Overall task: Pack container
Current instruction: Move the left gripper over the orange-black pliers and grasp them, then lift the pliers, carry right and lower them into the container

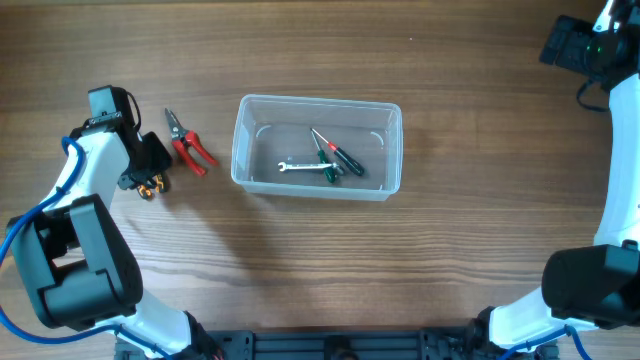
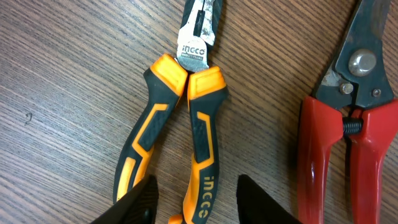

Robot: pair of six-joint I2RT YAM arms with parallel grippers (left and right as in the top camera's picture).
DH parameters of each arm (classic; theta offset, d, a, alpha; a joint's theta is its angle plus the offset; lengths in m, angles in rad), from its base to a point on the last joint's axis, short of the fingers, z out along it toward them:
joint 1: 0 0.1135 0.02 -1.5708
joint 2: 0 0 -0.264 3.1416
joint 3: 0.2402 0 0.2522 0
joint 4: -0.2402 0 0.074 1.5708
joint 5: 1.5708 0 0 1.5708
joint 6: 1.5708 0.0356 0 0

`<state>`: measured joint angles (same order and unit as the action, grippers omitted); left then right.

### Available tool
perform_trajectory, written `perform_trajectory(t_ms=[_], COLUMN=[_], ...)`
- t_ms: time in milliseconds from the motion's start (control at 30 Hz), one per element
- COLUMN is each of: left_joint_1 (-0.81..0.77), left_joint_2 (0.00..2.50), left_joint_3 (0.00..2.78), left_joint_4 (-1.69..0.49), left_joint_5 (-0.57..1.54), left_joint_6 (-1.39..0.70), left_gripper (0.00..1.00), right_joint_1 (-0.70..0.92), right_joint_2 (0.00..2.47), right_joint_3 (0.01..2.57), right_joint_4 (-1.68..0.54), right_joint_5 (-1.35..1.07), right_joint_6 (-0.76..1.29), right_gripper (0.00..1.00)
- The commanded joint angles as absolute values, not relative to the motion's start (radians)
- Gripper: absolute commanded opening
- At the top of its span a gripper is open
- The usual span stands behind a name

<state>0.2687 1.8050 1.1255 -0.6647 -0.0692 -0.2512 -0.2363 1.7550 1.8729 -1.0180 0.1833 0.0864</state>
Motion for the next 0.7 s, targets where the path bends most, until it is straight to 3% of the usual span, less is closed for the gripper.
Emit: perform_trajectory(t_ms=[0,400,467,567,667], left_joint_1=[0.273,0.273,0.273,0.273,0.273], left_joint_2=[1.835,1.912,1.912,1.912,1.912], left_joint_3=[1.122,1.122,1.122,1.122,1.122], left_joint_4=[-0.662,-0.624,-0.616,-0.612,-0.612], left_joint_5=[-0.05,-0.05,-0.05,-0.05,-0.05], left_joint_6=[-0.239,-0.239,-0.239,-0.239,-0.239], left_gripper=[0.42,0.44,0.49,0.36,0.34], right_joint_1=[-0.234,-0.234,-0.234,-0.234,-0.234], right_joint_2=[1.76,1.76,1.76,1.76,1.76], right_joint_3=[1.877,1.877,1.877,1.877,1.877], right_joint_4=[-1.017,-1.017,-1.017,-1.017,-1.017], right_joint_5=[0.182,0.182,0.182,0.183,0.182], right_joint_6=[0.105,0.105,0.105,0.105,0.105], right_gripper=[1.0,1.0,1.0,1.0,1.0])
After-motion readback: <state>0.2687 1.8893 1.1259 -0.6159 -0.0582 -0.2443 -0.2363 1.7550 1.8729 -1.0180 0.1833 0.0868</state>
